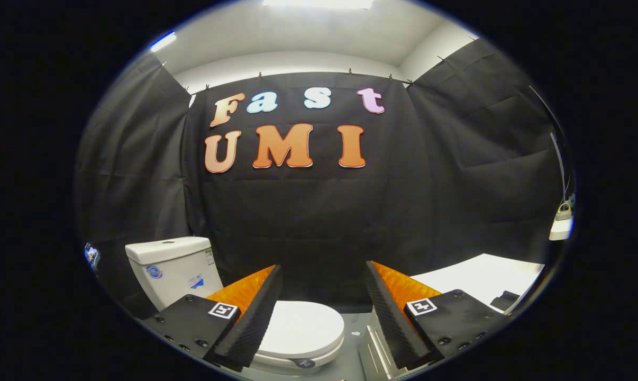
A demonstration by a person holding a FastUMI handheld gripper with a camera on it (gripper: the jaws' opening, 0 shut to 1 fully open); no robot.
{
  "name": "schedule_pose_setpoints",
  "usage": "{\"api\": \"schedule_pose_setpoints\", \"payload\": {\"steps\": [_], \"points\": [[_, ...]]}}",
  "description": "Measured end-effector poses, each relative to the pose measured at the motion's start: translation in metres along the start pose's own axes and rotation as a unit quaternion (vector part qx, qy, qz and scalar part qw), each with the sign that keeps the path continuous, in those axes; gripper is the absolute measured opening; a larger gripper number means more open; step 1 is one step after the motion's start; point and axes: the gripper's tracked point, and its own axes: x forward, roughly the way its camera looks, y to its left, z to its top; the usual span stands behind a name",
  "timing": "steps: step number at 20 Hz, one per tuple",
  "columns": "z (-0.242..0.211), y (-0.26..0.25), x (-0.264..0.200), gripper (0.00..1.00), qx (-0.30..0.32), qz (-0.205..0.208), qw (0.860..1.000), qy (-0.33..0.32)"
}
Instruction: Open the toilet lid.
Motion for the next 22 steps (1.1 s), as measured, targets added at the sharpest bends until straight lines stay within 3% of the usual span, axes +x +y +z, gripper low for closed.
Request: {"api": "schedule_pose_setpoints", "payload": {"steps": [6,9,11,13,17,22], "points": [[0.020,0.007,0.037,1.00,-0.006,-0.049,0.998,0.035],[0.018,0.023,0.025,1.00,-0.028,-0.026,0.999,0.027],[0.013,0.031,0.009,1.00,-0.013,0.004,1.000,0.012],[-0.009,0.021,-0.004,1.00,0.015,0.009,0.999,0.041],[0.001,-0.016,-0.023,1.00,0.002,-0.008,1.000,0.027],[-0.007,-0.022,-0.021,1.00,-0.014,-0.027,0.999,0.031]]}}
